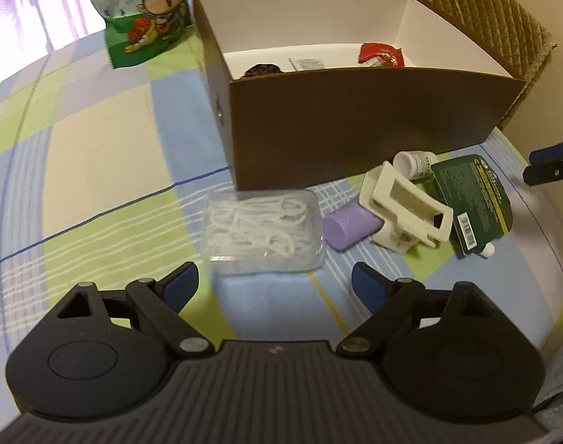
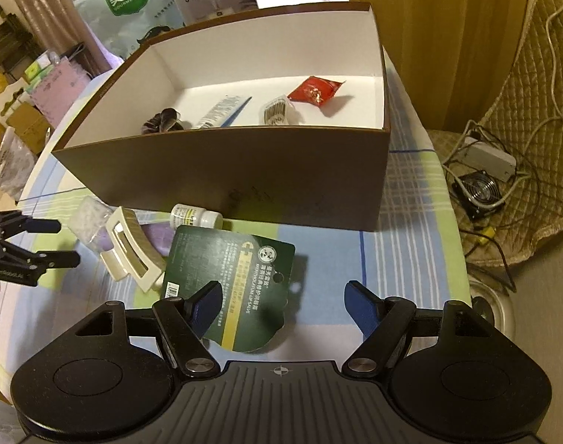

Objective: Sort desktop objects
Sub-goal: 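Grasp the clear floss pick box with the left gripper while the right grasps the cream claw clip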

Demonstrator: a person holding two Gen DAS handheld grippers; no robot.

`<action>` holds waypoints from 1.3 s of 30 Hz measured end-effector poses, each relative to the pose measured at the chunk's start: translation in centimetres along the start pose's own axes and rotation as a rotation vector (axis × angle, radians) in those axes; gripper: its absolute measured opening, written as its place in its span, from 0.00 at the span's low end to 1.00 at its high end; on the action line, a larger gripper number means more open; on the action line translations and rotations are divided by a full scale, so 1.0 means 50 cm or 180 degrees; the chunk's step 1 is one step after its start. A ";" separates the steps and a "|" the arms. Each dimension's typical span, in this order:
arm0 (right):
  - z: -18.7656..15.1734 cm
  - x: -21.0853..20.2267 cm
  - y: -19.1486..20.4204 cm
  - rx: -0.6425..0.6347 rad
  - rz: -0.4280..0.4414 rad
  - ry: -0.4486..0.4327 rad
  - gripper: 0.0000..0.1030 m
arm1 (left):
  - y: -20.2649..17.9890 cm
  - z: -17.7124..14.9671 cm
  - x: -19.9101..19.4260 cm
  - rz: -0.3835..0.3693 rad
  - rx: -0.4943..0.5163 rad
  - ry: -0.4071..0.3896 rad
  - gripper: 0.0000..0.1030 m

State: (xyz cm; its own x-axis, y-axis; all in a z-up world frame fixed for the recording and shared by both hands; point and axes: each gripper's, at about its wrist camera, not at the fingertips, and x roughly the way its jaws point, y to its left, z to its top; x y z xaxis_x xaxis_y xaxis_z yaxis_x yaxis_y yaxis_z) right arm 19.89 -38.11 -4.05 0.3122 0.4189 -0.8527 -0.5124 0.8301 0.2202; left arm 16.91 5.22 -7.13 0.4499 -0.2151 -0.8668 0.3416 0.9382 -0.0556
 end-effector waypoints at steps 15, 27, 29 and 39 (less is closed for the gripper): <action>-0.002 0.011 0.017 -0.0017 -0.0003 0.0047 0.76 | 0.010 0.007 0.050 0.0089 0.0334 -0.0069 0.81; 0.007 0.026 0.111 -0.0712 0.0402 -0.0010 0.76 | 0.037 -0.076 -0.005 0.0084 0.0225 0.0118 0.82; 0.008 0.034 0.144 -0.0965 0.0505 -0.0017 0.76 | 0.044 -0.072 0.003 0.0083 0.0123 0.0099 0.82; -0.005 0.115 0.266 -0.1807 0.0746 0.0028 0.76 | 0.039 -0.090 0.004 0.0197 0.0065 0.0124 0.81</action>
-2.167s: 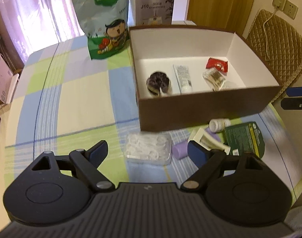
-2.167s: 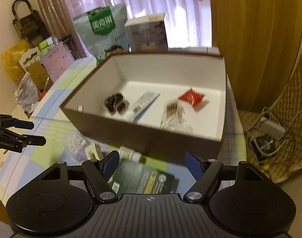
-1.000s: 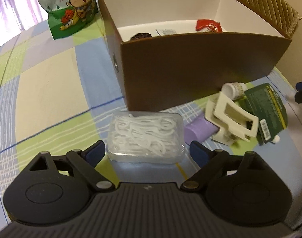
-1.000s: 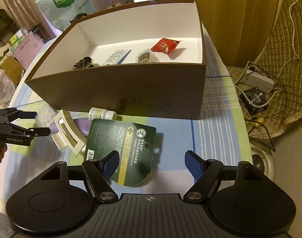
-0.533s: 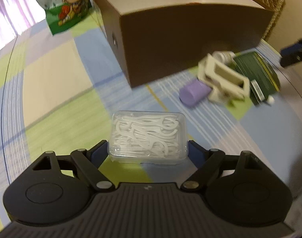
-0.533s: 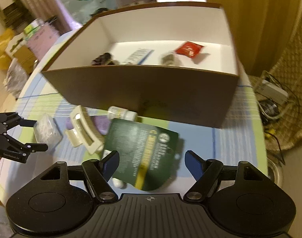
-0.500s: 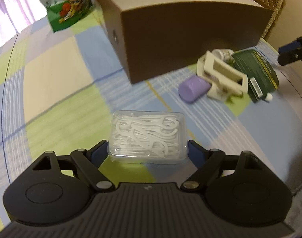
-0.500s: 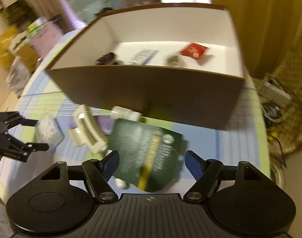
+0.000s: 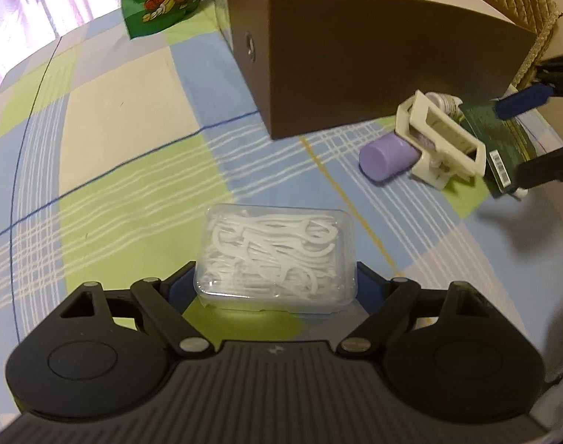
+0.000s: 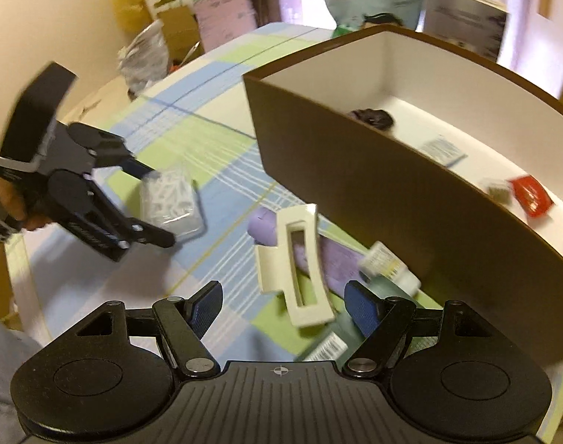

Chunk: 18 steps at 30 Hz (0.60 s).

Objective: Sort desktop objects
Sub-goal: 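Grasp the clear floss pick box with the left gripper while the right grasps the cream claw clip, then carry the floss box and claw clip over the box with both grippers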

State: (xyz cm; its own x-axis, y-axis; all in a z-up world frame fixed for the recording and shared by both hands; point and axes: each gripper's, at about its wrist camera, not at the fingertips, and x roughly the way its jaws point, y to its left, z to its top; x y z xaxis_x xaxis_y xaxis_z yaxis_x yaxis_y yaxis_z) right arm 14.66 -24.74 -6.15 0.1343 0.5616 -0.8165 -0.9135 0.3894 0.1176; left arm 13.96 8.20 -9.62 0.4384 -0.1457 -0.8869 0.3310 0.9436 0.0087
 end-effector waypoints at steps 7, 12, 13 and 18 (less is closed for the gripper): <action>0.016 0.073 0.021 -0.0252 -0.0225 0.0103 0.76 | -0.005 -0.036 -0.023 0.0092 -0.0183 0.0049 0.82; 0.010 0.087 0.014 -0.0242 -0.0309 0.0143 0.46 | -0.003 -0.039 -0.024 0.0147 -0.0331 0.0019 0.82; 0.009 0.087 0.012 -0.0215 -0.0308 0.0143 0.46 | -0.002 -0.038 -0.022 0.0154 -0.0354 0.0023 0.82; 0.006 0.063 0.005 -0.0040 -0.0170 0.0091 0.45 | -0.006 -0.033 -0.016 0.0214 -0.0395 -0.0044 0.82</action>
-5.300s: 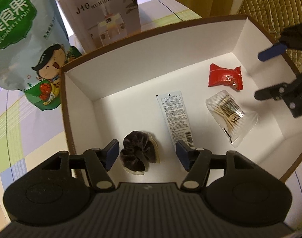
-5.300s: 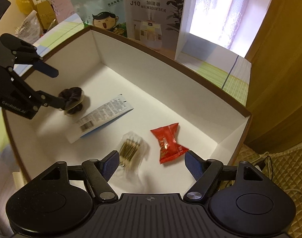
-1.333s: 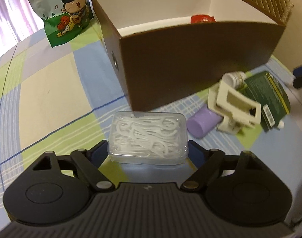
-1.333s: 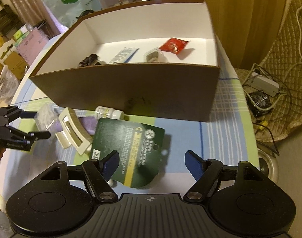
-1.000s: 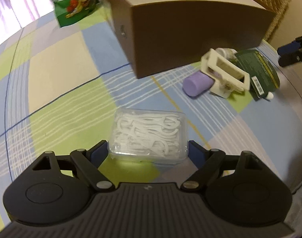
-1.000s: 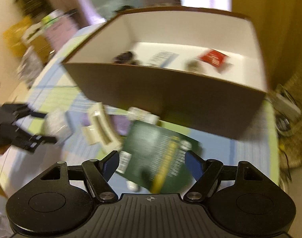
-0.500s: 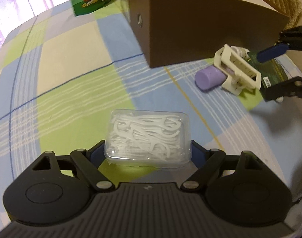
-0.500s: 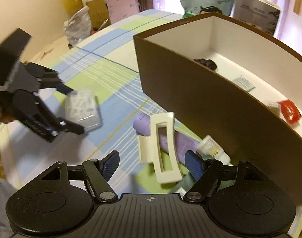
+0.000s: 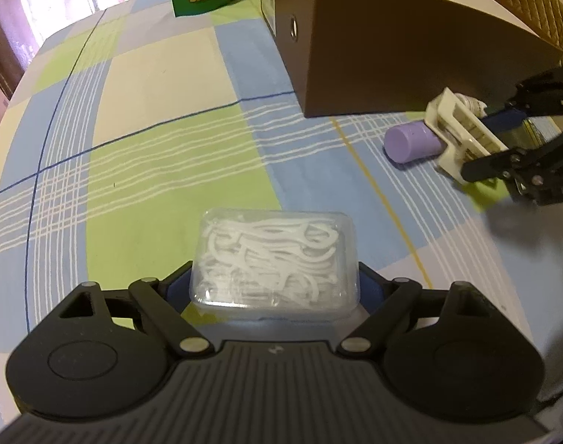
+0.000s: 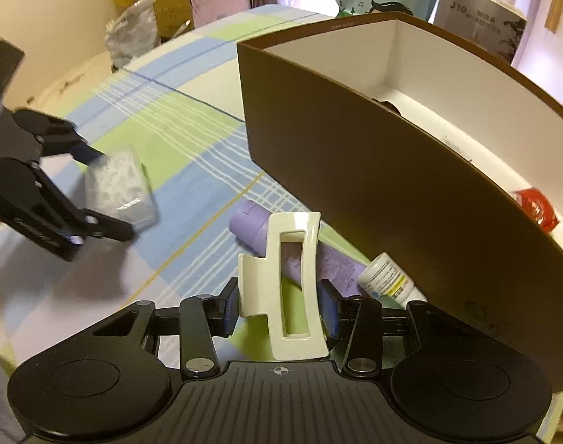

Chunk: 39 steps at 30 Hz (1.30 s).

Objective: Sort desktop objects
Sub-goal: 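Carry the floss box and claw clip over the box with both grippers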

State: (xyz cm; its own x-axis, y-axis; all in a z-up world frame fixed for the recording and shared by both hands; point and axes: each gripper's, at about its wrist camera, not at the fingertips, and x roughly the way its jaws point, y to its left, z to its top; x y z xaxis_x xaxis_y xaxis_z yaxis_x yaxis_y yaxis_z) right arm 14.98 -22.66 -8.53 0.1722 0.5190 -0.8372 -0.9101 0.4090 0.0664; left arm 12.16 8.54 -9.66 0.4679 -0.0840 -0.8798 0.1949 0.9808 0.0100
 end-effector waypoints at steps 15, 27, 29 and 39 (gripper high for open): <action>-0.053 -0.102 -0.133 0.1792 0.0825 -0.0169 0.45 | -0.025 0.022 -0.072 0.0055 0.0054 0.0000 0.80; -0.112 -0.217 -0.176 0.1887 0.0546 -0.0175 0.45 | -0.116 0.103 -0.146 -0.0097 0.0455 -0.0221 0.80; -0.117 -0.240 -0.185 0.1788 0.0496 -0.0140 0.45 | -0.127 0.124 -0.158 -0.0142 0.0565 -0.0292 0.80; -0.090 -0.322 -0.224 0.1472 0.0355 -0.0280 0.45 | -0.148 0.235 -0.200 -0.0131 0.1120 -0.0550 0.80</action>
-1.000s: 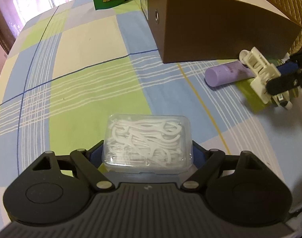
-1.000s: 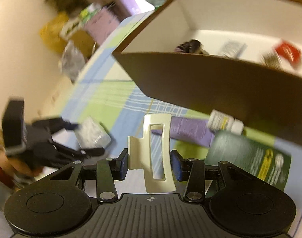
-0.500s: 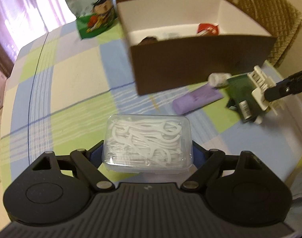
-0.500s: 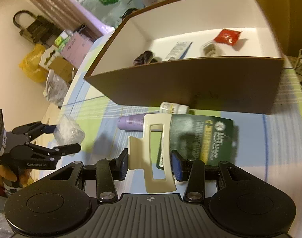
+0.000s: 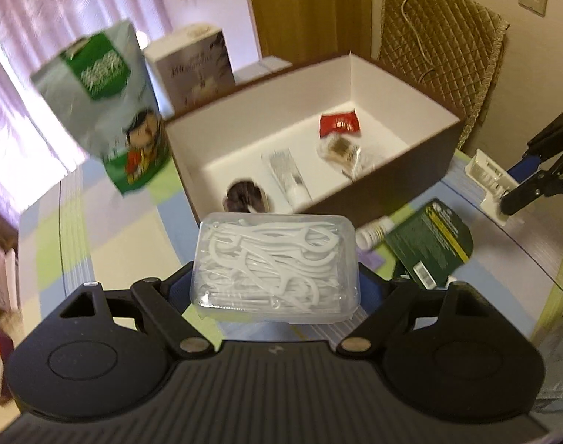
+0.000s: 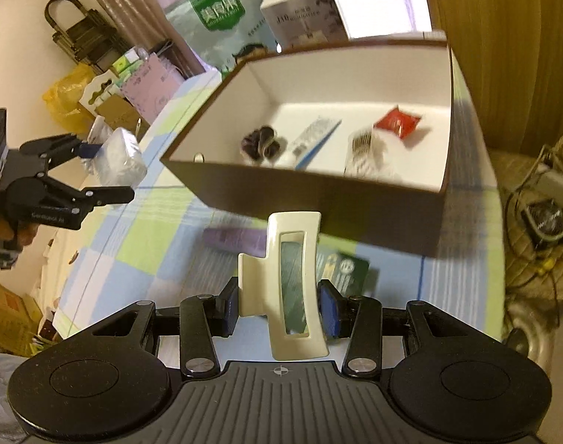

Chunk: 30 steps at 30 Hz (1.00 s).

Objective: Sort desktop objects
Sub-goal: 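Carry the floss box and claw clip over the box with both grippers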

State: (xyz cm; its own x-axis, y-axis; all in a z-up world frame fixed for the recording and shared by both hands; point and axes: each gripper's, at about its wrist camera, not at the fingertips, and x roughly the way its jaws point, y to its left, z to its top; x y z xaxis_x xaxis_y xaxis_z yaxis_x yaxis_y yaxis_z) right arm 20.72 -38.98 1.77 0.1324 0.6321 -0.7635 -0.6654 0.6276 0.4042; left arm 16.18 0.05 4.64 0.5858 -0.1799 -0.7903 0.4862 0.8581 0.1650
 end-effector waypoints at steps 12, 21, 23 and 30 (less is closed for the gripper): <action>0.121 -0.008 0.004 -0.0270 -0.0099 -0.0298 0.45 | 0.039 0.131 0.049 0.0056 0.0311 -0.0146 0.81; 0.242 0.022 -0.012 -0.0565 -0.0348 -0.0289 0.45 | 0.065 0.210 0.117 0.0024 0.0570 -0.0179 0.81; 0.258 0.036 -0.017 -0.0623 -0.0400 -0.0241 0.45 | 0.067 0.221 0.137 0.0028 0.0628 -0.0154 0.81; 0.279 0.099 -0.041 -0.0706 -0.0491 -0.0017 0.45 | 0.074 0.246 0.219 0.0147 0.0659 -0.0013 0.81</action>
State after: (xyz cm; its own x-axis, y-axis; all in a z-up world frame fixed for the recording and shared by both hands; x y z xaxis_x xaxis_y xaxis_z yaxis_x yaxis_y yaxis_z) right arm 32.99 -30.80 4.21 0.2481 0.5395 -0.8046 -0.7818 0.6020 0.1626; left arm 32.38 -4.66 3.84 0.6131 -0.1449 -0.7766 0.5813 0.7484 0.3192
